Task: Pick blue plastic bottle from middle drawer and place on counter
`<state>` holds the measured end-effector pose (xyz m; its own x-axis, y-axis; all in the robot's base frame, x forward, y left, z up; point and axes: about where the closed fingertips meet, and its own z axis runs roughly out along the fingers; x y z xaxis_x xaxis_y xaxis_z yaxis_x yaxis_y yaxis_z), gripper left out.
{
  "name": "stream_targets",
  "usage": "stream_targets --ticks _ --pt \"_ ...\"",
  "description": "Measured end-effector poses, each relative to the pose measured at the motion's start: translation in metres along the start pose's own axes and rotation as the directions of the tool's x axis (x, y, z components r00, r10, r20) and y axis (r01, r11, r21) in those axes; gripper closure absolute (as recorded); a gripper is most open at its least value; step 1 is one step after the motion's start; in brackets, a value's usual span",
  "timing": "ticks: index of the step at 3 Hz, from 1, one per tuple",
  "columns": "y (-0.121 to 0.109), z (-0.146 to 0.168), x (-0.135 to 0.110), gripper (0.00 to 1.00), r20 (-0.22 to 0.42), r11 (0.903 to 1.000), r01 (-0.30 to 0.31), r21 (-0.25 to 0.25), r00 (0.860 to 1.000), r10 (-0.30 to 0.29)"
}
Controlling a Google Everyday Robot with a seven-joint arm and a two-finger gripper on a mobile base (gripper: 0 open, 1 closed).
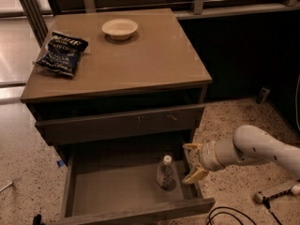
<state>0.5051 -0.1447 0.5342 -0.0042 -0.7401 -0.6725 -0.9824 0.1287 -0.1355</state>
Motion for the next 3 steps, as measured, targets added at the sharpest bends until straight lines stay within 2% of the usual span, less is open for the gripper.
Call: stream_targets --ticks 1,3 --pt "-0.002 0.015 0.005 0.28 0.045 1.0 0.0 0.002 0.999 0.0" --pt "-0.003 0.056 0.006 0.28 0.134 0.9993 -0.016 -0.033 0.991 0.02"
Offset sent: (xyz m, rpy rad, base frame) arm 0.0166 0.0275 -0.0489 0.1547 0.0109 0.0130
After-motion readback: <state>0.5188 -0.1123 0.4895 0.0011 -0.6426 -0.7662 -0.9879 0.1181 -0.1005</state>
